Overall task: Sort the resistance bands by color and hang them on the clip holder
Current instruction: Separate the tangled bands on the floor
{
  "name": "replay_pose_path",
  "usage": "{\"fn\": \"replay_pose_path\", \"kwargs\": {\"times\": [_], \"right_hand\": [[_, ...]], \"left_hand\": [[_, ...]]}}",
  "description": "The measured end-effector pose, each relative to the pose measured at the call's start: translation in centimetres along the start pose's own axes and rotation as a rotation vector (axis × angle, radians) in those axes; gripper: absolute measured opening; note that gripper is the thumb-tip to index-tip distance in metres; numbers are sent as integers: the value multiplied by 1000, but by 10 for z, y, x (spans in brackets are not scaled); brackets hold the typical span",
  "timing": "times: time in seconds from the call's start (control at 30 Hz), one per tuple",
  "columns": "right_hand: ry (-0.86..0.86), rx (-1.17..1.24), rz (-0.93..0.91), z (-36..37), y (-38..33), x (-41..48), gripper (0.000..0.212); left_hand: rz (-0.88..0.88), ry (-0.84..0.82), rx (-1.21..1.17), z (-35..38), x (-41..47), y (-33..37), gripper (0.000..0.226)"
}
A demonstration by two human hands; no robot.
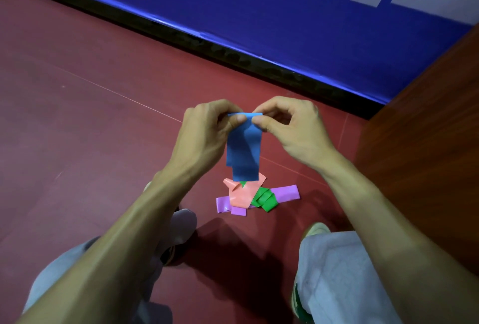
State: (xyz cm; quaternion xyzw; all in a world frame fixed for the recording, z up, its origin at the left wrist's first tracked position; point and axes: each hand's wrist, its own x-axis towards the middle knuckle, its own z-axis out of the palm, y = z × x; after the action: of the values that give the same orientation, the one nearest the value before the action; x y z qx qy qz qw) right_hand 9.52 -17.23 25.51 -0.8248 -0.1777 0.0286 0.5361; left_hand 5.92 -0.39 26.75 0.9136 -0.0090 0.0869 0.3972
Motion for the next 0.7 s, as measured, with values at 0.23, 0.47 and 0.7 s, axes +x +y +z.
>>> {"fn": "replay_pose_path", "kwargs": {"times": [0.23, 0.47, 0.7], "right_hand": [[158, 18, -54, -10, -24, -21, 17], [271, 83, -145, -53, -125, -38, 16], [372, 72, -223, -111, -229, -77, 10]], "left_hand": [[-19, -35, -405, 0, -21, 15, 7], [21, -71, -558, -24, -53, 82, 24], [195, -64, -452, -75, -71, 175, 18]]}}
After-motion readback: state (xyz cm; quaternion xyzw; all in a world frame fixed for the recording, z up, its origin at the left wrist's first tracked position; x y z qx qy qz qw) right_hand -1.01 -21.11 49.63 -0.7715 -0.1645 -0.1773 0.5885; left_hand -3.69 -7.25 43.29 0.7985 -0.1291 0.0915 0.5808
